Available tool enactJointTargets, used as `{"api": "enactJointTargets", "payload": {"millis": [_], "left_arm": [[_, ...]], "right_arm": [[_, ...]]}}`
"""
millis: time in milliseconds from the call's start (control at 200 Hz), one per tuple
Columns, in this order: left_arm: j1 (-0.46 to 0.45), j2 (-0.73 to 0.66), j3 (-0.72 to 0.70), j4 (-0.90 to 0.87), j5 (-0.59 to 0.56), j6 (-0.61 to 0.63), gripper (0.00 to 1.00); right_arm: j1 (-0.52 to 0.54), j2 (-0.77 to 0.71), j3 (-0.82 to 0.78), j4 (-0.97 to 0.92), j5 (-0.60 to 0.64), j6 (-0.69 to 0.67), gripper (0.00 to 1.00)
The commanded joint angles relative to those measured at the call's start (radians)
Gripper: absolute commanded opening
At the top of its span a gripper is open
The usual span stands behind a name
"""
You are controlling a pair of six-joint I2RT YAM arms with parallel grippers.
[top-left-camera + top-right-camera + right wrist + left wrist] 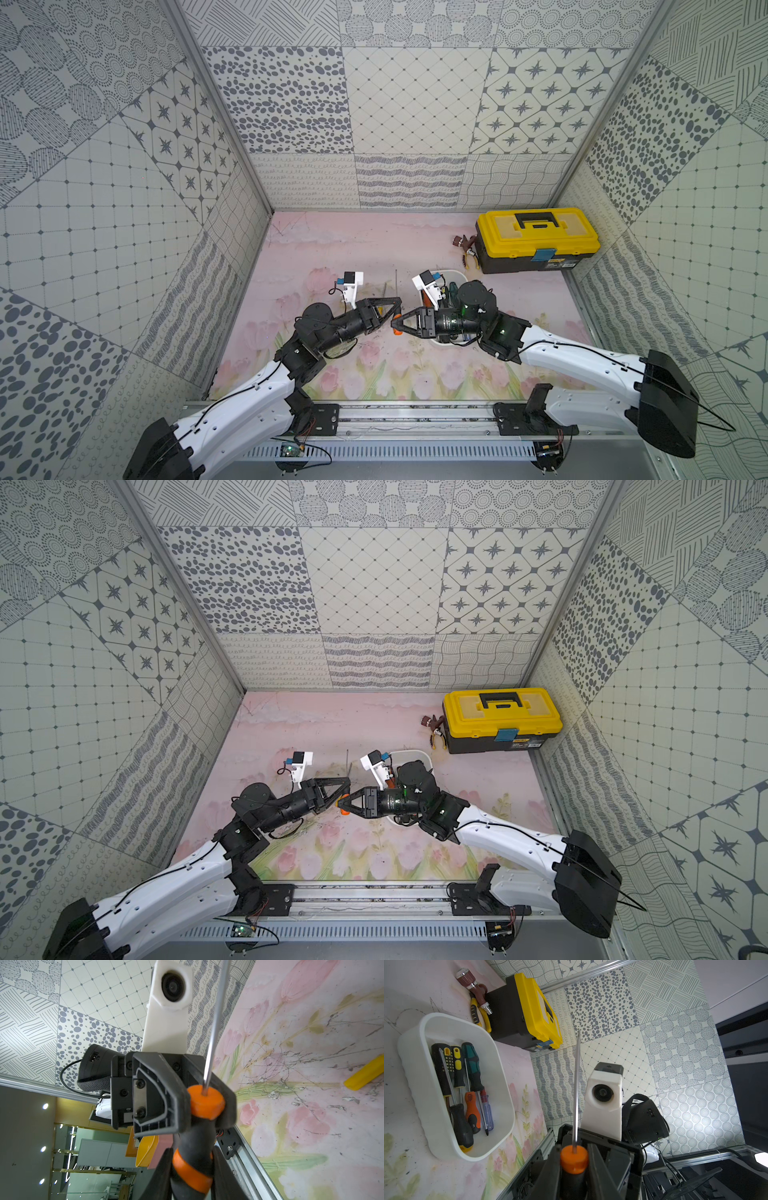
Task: Put the screwdriver on the desktop into the storage box
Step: Pick up the screwdriver from the center of the board.
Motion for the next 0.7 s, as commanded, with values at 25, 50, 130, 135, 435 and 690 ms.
{"api": "enactJointTargets", "payload": {"millis": [25,50,130,135,435,690], "left_arm": [[-0.009,-0.05,0.11,-0.328,-0.112,0.147,0.42],[-0.009,-0.047,0.125,-0.365,-0.117,0.169,0.5],[-0.009,-0.013,0.162,-0.415,-0.076,0.215,0.61],[-0.008,-0.008,0.165,-0.418,-0.073,0.217,0.61],[-0.016,0.186,0.287,-0.482,0.084,0.254,0.51],[-0.025,0.251,0.328,-0.578,0.15,0.312,0.5]], "right_arm": [[0.004,-0.03,0.076,-0.268,0.145,-0.157,0.0],[0.009,-0.03,0.099,-0.333,0.176,-0.182,0.0],[0.046,-0.016,0.157,-0.503,0.289,-0.252,0.0],[0.049,-0.016,0.161,-0.509,0.297,-0.255,0.0],[0.137,0.022,0.248,-0.652,0.469,-0.315,0.0],[0.174,0.042,0.277,-0.691,0.537,-0.332,0.0]]}}
